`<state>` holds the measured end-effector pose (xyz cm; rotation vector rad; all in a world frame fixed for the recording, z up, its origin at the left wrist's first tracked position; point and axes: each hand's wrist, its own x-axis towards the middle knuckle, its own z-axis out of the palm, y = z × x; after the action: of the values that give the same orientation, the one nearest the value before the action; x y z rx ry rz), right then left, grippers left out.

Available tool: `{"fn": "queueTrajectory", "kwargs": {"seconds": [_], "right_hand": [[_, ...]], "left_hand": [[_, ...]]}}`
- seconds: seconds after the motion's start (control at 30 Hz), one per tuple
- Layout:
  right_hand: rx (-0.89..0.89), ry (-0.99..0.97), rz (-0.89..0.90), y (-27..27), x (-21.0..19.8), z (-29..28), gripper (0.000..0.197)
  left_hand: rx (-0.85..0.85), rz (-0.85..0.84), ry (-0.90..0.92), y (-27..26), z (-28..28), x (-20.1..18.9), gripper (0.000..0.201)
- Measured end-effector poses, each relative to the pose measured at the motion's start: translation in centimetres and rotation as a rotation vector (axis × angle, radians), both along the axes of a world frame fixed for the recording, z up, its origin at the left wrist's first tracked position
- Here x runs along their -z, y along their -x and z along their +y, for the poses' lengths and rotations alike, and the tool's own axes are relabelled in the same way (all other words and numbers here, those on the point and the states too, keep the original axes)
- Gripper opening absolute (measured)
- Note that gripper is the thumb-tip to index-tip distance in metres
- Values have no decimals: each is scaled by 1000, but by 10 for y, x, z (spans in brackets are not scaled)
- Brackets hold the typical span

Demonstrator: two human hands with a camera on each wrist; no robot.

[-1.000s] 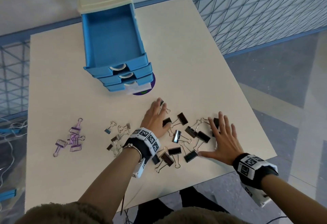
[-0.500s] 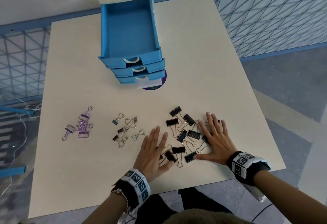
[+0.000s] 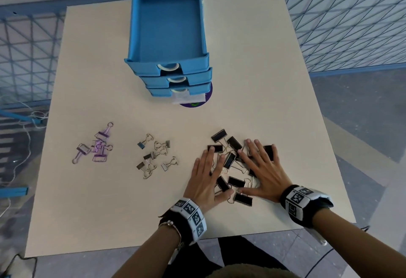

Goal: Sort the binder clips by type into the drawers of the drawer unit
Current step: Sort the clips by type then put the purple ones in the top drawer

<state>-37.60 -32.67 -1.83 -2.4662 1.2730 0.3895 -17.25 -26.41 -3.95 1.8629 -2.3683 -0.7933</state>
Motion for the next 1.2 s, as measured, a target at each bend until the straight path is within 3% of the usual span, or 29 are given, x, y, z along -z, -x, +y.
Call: {"fn": "queueTrajectory", "kwargs": {"seconds": [0.27, 0.5, 0.63, 0.83, 1.2], "right_hand": [[17, 10, -9, 3, 1, -5, 95], [29, 82, -89, -33, -15, -10, 89], [-53, 118, -151, -80, -26, -13, 80], [-310, 129, -138, -145, -17, -1, 71], [-269, -63, 3, -183, 9, 26, 81]], "left_hand": [[42, -51, -39, 8, -18, -7, 88], [-48, 63, -25, -14, -18, -38, 85], [-193, 47, -5, -50, -16, -52, 89], [-384, -37, -16, -116, -10, -55, 65], [-247, -156, -222, -163, -13, -40, 65]]}}
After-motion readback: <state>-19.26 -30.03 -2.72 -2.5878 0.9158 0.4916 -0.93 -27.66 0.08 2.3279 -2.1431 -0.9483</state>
